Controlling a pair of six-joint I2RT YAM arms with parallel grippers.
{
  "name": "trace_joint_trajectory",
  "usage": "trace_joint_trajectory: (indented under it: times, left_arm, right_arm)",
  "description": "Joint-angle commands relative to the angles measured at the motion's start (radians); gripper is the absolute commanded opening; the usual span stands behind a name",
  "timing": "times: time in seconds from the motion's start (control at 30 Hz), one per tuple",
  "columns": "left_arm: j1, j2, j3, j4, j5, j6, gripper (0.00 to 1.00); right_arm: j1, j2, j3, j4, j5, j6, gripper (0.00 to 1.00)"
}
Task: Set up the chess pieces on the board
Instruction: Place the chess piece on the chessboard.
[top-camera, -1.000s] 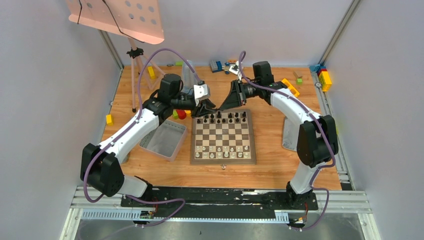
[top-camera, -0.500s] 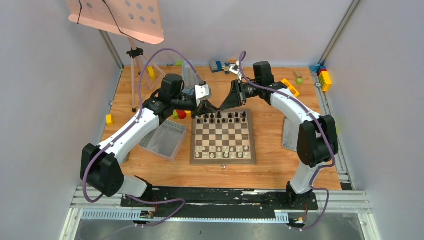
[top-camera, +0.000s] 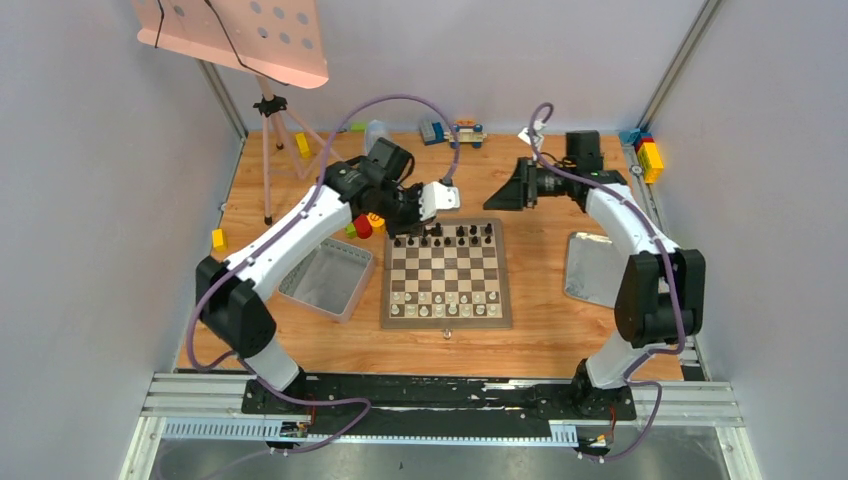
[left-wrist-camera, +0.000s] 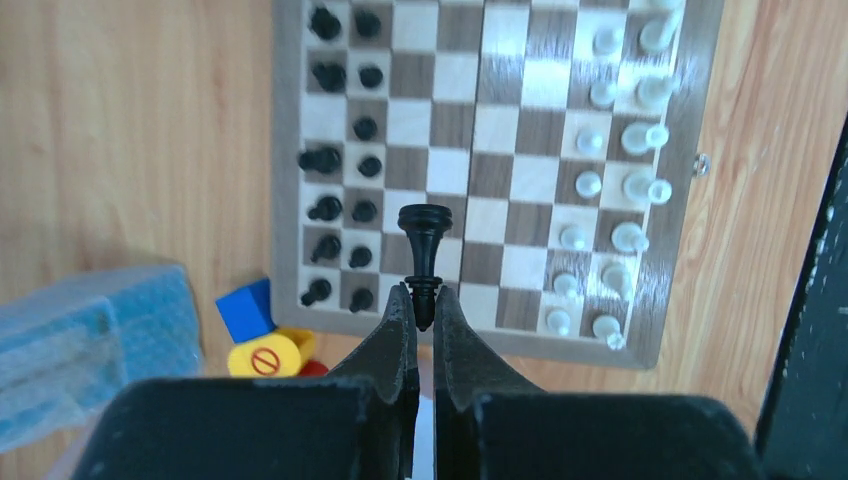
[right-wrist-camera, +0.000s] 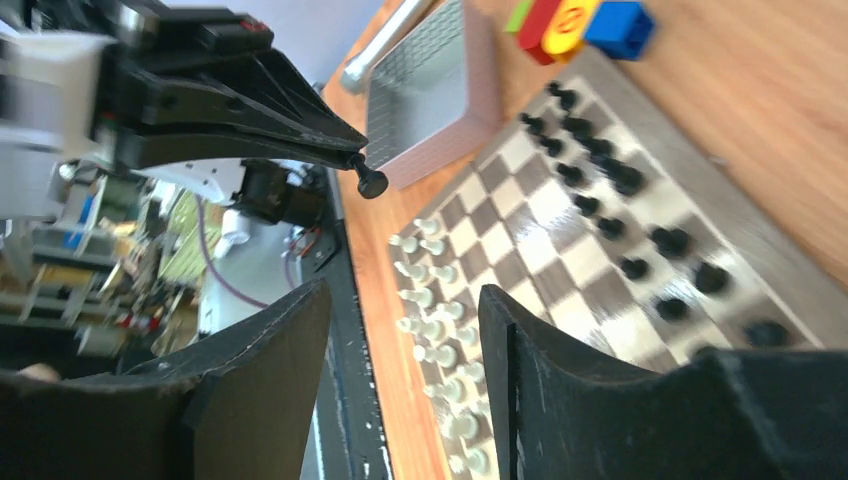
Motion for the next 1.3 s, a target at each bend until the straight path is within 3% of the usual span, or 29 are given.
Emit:
trace_joint_trajectory:
  times: [0.0,0.17,0.4,0.57,0.7,1.27]
  left_arm:
    - [-0.052,0.136,0.119,-0.29,-0.262,0.058,0.0]
    - [-0.121,0.298,0.284,-0.461,-0.395,0.053,0.0]
    - [-0.202,0.583,0.555,-0.723,-0.524,0.048,0.0]
    - [-0.241,0.724,0.637,-0.795,-0.615,0.041,0.01]
    - [-0.27,0.767,0.658,-0.796,-0.664,0.039,0.04]
    - [-0.299,0.8,0.709,-0.77,-0.679,0.038,0.38]
  right_arm:
    - [-0.123,-0.124,-0.07,-0.039,0.02,-0.137,0.57]
    - [-0.235,-0.225,-0.167,-0.042,0.024,-0.187,0.57]
    - [-0.298,-0.309,-0.266,-0.045,0.009,-0.233,0.57]
    - [-0.323,-0.317,-0.275,-0.047,-0.022,-0.238,0.56]
    - [-0.328,-0.318,-0.282,-0.05,-0.038,-0.244,0.56]
    - [-0.329,-0.285,-0.284,-0.061,-0.07,-0.244,0.55]
